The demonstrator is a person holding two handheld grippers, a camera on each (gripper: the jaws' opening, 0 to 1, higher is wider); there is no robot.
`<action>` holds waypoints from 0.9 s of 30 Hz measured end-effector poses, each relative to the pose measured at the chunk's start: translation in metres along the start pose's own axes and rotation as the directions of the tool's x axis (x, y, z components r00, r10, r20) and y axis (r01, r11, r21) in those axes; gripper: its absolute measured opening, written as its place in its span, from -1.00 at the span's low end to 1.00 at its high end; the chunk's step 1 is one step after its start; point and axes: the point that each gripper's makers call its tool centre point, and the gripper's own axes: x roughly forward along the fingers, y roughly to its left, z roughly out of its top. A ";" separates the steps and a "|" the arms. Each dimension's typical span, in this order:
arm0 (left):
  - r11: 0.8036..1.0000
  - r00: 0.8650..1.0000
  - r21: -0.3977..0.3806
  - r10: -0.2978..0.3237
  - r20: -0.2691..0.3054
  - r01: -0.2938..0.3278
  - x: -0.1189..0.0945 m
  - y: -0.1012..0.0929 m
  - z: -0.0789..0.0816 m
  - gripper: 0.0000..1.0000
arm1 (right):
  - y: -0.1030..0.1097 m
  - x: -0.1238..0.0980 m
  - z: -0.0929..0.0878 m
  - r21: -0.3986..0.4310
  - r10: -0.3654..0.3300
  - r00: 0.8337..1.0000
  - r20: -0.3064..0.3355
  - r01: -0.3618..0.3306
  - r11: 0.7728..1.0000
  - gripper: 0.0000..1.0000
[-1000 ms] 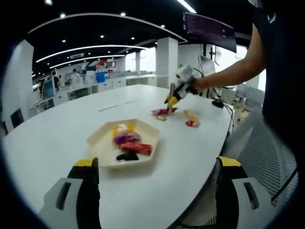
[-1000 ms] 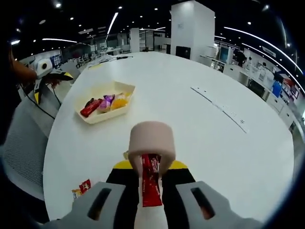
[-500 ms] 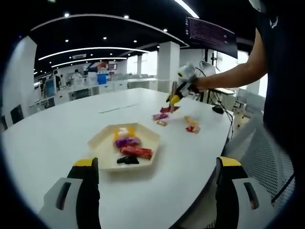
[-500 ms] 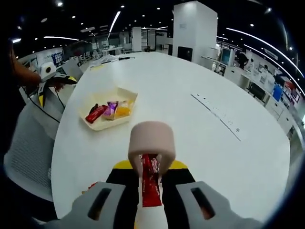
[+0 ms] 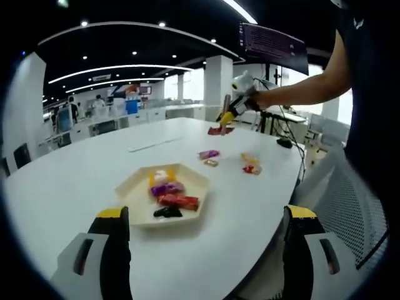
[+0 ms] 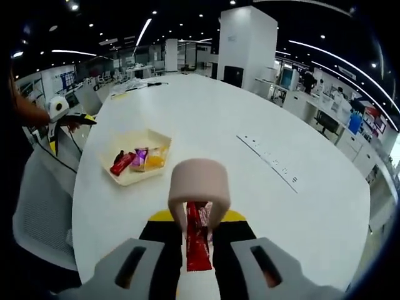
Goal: Place the target food into the container with the food tongs after gripping and lifting it, then release it inside without dropping or visibly crushing the food.
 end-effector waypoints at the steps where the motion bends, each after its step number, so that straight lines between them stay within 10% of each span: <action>1: 1.000 1.000 0.000 0.001 0.002 -0.001 0.000 0.001 0.000 0.99 | 0.002 0.000 0.002 -0.002 0.001 1.000 0.001 -0.001 1.000 -0.67; 27: 1.000 1.000 0.009 0.000 0.017 0.000 -0.003 0.001 0.005 0.99 | 0.045 0.013 0.054 -0.042 0.019 0.999 0.041 -0.017 0.999 -0.67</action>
